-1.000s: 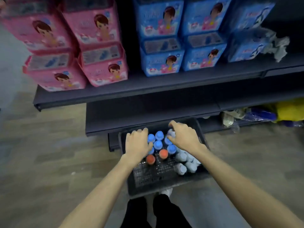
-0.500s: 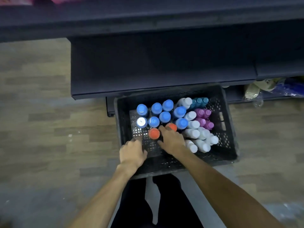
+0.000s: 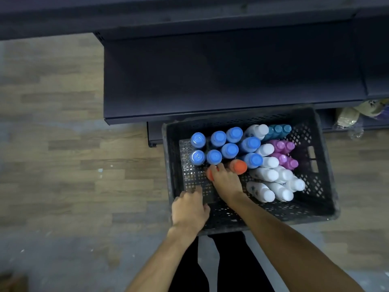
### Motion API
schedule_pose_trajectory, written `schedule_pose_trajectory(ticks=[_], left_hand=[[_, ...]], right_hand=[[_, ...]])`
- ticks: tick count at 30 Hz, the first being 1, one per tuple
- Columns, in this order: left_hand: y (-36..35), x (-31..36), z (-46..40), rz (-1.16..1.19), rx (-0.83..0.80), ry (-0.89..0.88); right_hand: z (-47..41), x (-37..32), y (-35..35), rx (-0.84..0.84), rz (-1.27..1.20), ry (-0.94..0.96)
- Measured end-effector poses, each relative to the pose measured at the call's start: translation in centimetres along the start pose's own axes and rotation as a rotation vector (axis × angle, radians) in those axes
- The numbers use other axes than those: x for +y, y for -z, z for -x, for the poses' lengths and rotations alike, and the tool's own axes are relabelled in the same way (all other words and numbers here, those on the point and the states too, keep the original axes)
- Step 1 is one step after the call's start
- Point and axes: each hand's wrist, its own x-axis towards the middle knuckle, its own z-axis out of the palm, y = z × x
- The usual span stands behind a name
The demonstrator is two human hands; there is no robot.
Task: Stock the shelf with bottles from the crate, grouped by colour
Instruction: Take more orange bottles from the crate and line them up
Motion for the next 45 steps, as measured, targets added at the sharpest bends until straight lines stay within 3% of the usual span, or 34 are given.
schedule_pose_trajectory(ticks=[5,9,12,17,22,26,31,37,45], left_hand=[[0.9,-0.8,1.0,-0.035,-0.02,-0.01],[3.5,-0.8,1.8,-0.014,-0.011,-0.033],[5.6,-0.6,2.5,0.021,0.036,-0.088],[9.4,0.2,2.7,0.397,0.069,-0.229],[15.0,2.1,3.7,0.598,0.263,-0.363],[19.4,3.4,5.0,0.629,0.377,-0.427],[24.6,4.5,7.0,0.631,0.495,-0.463],[31.0,4.6,9.6,0.567,0.636,-0.521],[38.2,4.2,14.3,0.559,0.811,-0.584]], right_hand=[[0.8,0.3,2.8,-0.009,0.048,0.011],[4.2,0.6,8.9,-0.002,-0.001,0.049],[7.8,0.6,15.1,0.117,-0.084,0.098],[13.1,0.5,26.6,0.31,-0.145,0.227],[15.5,0.6,34.5,0.435,-0.15,0.289],[16.6,1.0,37.9,0.555,-0.204,0.304],[18.6,1.2,40.2,0.708,-0.579,0.328],[19.6,-0.5,42.2,0.753,-0.719,0.339],[21.5,-4.0,48.7,0.923,-0.6,0.449]])
